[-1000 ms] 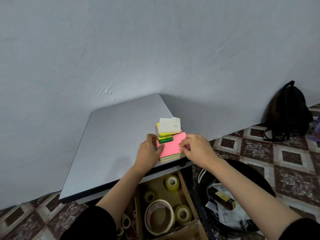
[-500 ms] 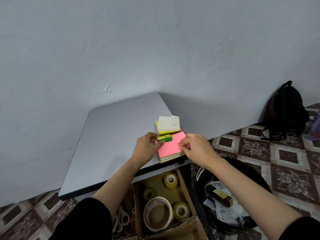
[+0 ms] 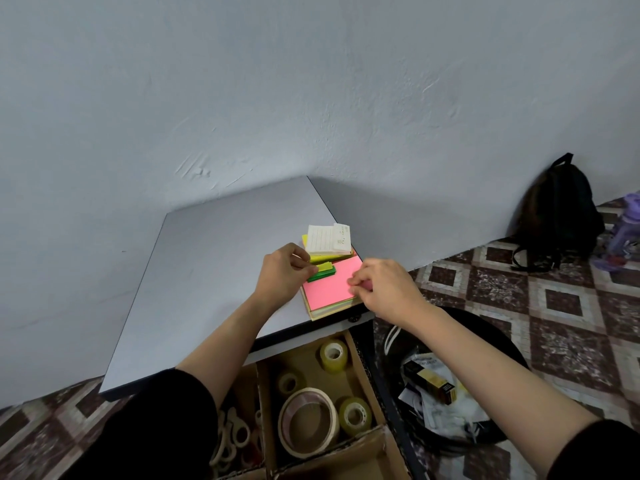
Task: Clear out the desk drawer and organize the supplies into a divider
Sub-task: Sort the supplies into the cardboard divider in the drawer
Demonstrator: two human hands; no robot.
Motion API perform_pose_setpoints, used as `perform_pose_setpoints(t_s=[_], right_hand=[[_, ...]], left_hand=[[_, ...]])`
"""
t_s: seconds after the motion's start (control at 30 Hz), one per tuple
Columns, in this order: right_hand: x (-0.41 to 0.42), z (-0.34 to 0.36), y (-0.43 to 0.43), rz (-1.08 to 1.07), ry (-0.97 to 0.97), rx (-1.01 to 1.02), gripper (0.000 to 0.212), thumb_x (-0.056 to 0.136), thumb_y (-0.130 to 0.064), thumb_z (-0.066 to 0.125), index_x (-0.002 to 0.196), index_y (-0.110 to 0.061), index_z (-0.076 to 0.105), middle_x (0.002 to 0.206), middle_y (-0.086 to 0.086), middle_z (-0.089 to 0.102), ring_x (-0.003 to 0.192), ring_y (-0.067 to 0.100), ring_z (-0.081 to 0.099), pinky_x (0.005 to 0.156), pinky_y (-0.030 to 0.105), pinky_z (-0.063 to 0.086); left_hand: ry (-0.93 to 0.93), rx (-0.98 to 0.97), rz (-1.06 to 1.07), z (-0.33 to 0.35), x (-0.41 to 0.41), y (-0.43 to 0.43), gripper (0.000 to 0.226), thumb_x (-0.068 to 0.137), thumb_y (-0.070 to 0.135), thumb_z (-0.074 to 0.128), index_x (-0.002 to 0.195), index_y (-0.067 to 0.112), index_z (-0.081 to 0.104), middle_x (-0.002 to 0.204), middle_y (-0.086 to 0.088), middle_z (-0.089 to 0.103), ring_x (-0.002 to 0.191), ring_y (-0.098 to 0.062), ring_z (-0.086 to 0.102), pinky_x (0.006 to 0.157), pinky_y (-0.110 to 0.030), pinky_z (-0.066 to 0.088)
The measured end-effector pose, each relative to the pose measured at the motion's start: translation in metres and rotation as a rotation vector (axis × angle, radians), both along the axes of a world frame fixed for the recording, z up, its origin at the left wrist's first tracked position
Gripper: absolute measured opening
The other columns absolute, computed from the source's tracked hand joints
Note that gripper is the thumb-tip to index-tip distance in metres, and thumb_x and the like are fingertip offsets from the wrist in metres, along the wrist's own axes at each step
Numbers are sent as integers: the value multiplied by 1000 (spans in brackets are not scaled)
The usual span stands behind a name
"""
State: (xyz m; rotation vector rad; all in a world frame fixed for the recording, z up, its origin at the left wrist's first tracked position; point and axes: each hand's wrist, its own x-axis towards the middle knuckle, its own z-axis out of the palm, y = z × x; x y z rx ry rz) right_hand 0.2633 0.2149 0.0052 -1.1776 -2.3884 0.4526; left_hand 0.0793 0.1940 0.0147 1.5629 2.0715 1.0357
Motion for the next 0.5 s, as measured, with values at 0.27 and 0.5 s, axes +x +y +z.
perform_pose_setpoints(t_s=[0.27, 0.5], right_hand=[[-1, 0, 1, -1, -18, 10, 27, 91, -27, 59, 112, -15, 69, 113, -1, 62, 102, 14, 56, 85, 26, 45], [-1, -1, 1, 2, -12, 5, 26, 91, -27, 60, 111, -14, 69, 112, 0, 63, 99, 14, 58, 84, 25, 46]], left_hand=[[59, -82, -10, 5, 2, 2, 15, 88, 17, 63, 97, 9, 54, 102, -12, 68, 87, -16, 61, 63, -17, 46], [74, -14, -15, 1, 0, 0, 14, 84, 15, 68, 87, 12, 55, 94, -7, 68, 85, -15, 63, 65, -20, 50]])
